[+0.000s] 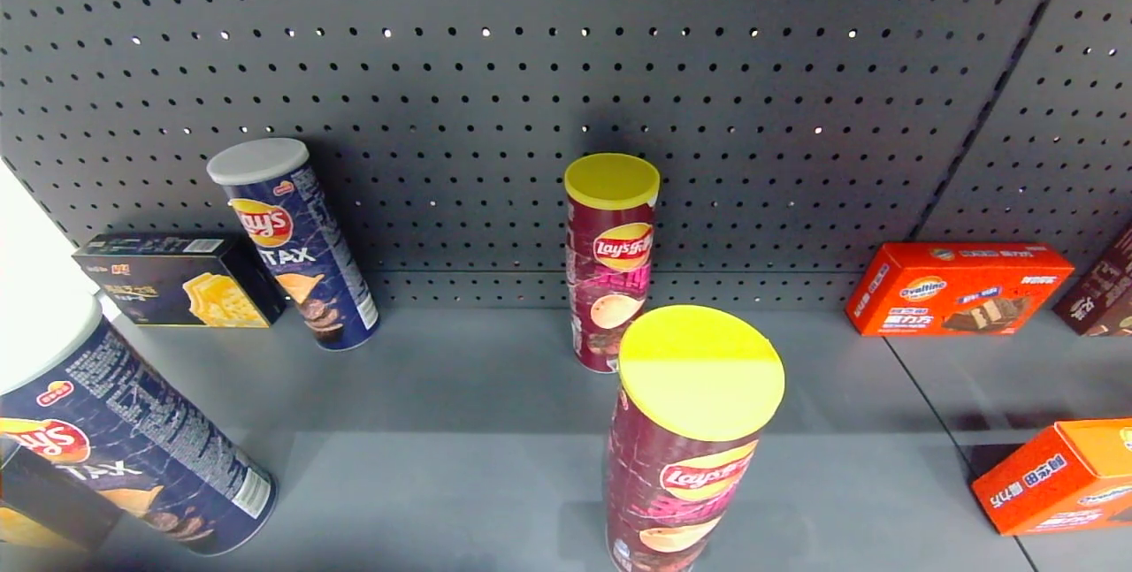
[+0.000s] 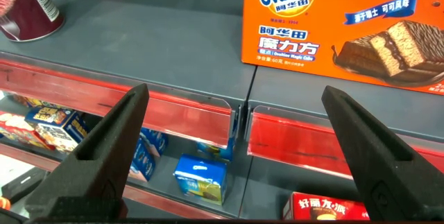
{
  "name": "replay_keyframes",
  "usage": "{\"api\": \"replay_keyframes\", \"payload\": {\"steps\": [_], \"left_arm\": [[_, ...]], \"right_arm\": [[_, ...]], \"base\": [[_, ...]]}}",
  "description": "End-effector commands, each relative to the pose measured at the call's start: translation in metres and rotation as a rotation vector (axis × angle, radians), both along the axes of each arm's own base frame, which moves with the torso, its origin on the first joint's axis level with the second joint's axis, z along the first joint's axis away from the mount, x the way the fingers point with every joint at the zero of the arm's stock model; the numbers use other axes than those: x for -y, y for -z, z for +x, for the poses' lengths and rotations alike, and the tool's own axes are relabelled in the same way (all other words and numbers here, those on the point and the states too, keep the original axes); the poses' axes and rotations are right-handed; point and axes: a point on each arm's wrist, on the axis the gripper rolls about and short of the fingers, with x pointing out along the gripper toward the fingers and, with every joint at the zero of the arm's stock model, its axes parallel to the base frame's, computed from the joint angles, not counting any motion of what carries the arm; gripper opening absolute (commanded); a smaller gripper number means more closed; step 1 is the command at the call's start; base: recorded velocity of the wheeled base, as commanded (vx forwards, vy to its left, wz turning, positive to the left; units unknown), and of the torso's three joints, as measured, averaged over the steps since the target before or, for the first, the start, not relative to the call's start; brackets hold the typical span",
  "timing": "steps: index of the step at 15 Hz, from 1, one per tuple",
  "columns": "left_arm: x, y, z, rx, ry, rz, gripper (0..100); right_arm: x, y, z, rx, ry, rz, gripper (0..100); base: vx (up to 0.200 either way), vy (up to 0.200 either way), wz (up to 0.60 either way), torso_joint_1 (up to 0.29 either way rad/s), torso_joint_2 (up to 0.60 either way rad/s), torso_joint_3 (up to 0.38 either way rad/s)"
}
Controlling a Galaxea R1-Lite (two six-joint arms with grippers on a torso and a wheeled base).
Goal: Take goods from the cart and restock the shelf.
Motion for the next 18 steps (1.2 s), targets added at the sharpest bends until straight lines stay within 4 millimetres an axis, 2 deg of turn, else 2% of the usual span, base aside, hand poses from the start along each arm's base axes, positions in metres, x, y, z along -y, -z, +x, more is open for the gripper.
{"api": "replay_keyframes", "payload": {"steps": [1,4,6,7,8,9,10,13,15,17,18], "left_arm": [[0.000,0.000,0.000,-0.003,0.000,0.000,100],[0.000,0.000,0.000,-0.004,0.000,0.000,100],[0.000,0.000,0.000,-0.003,-0.001,0.000,100],[0.000,0.000,0.000,-0.003,0.000,0.001,100],[0.000,0.000,0.000,-0.003,-0.001,0.001,100],[0.000,0.000,0.000,-0.003,-0.001,0.001,100],[0.000,0.000,0.000,-0.003,-0.001,0.001,100],[0.000,0.000,0.000,-0.003,0.000,0.001,100],[0.000,0.000,0.000,-0.003,-0.001,0.001,100],[0.000,0.000,0.000,-0.003,-0.001,0.001,100],[0.000,0.000,0.000,-0.003,-0.001,0.001,100]], "right_arm": [[0.000,0.000,0.000,-0.001,-0.001,-0.001,100],[0.000,0.000,0.000,0.000,-0.024,-0.003,100],[0.001,-0.006,-0.001,0.021,0.035,0.007,100],[0.003,-0.063,-0.003,0.048,0.086,0.066,100],[-0.001,-0.099,0.013,-0.029,0.061,0.116,100],[-0.002,-0.122,0.015,-0.009,0.033,0.135,100],[-0.006,-0.133,0.024,-0.024,-0.011,0.087,100],[-0.024,-0.148,0.057,-0.104,-0.153,0.002,100],[-0.046,-0.164,0.089,-0.117,-0.272,-0.088,100],[-0.062,-0.171,0.103,-0.138,-0.352,-0.116,100],[-0.077,-0.173,0.114,-0.167,-0.401,-0.142,100]], "base": [[0.000,0.000,0.00,0.000,0.00,0.000],[0.000,0.000,0.00,0.000,0.00,0.000],[0.000,0.000,0.00,0.000,0.00,0.000],[0.000,0.000,0.00,0.000,0.00,0.000],[0.000,0.000,0.00,0.000,0.00,0.000],[0.000,0.000,0.00,0.000,0.00,0.000],[0.000,0.000,0.00,0.000,0.00,0.000],[0.000,0.000,0.00,0.000,0.00,0.000],[0.000,0.000,0.00,0.000,0.00,0.000],[0.000,0.000,0.00,0.000,0.00,0.000],[0.000,0.000,0.00,0.000,0.00,0.000]]}}
